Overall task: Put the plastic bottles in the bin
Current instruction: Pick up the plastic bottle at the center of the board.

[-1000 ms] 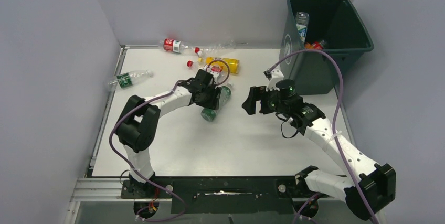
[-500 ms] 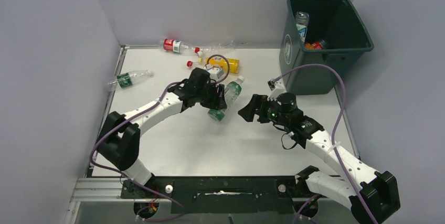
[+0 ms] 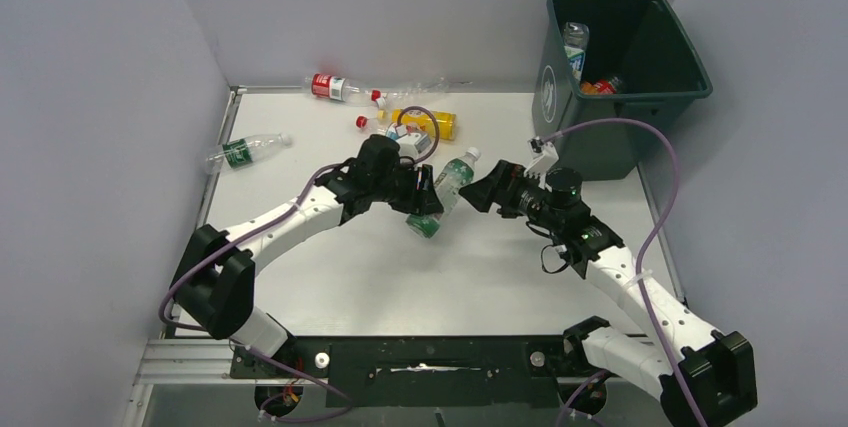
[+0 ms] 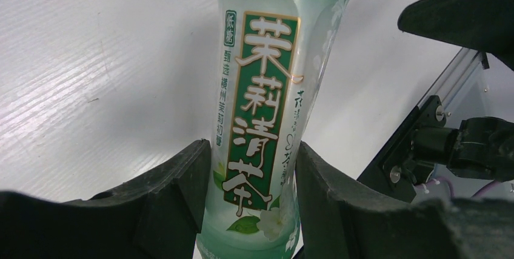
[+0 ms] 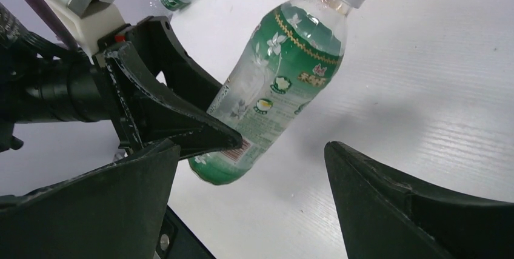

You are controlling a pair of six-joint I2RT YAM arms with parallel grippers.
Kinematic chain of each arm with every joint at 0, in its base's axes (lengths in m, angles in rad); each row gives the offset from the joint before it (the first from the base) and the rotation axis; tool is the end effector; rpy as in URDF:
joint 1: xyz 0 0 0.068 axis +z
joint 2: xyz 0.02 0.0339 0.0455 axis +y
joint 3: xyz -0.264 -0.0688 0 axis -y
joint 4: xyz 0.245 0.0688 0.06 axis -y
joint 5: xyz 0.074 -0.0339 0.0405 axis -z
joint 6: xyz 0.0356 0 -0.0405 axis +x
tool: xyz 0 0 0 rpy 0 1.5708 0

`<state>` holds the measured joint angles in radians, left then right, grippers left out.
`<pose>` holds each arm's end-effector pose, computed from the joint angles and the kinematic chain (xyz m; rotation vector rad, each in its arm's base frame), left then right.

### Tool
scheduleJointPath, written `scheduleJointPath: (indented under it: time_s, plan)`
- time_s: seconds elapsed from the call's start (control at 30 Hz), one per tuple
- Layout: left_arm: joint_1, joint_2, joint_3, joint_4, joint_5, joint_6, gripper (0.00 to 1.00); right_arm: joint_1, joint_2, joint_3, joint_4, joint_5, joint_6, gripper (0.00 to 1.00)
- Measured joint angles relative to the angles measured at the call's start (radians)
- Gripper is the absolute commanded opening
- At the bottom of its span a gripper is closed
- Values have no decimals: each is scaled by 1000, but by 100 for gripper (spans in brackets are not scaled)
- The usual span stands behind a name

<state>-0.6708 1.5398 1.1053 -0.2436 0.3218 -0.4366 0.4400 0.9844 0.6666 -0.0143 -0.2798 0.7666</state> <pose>0.2619 -0.2222 0.2611 0.4616 2.3417 -0.9273 0.2018 0.1059 0.2786 0.1290 2.0374 1.0572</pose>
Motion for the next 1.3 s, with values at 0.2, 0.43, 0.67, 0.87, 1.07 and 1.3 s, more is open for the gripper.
scheduleJointPath:
  time_s: [0.2, 0.43, 0.67, 0.87, 1.07, 1.3]
  plan:
    - [-20, -13, -3, 21, 13, -10, 44, -15, 30, -2, 72, -45, 36, 95]
    - [-60, -36, -3, 40, 21, -24, 44, -15, 56, -24, 111, -64, 64, 95]
    - [-94, -39, -3, 52, 16, -29, 44, -15, 58, -29, 119, -64, 69, 95]
    - [-131, -39, 12, 57, 11, -31, 44, -15, 82, -29, 136, -63, 71, 92]
    - [-156, -38, 24, 60, 11, -31, 44, -15, 103, -30, 148, -65, 73, 89]
    - [-161, -38, 37, 54, -2, -26, 44, -16, 119, -30, 182, -72, 78, 77]
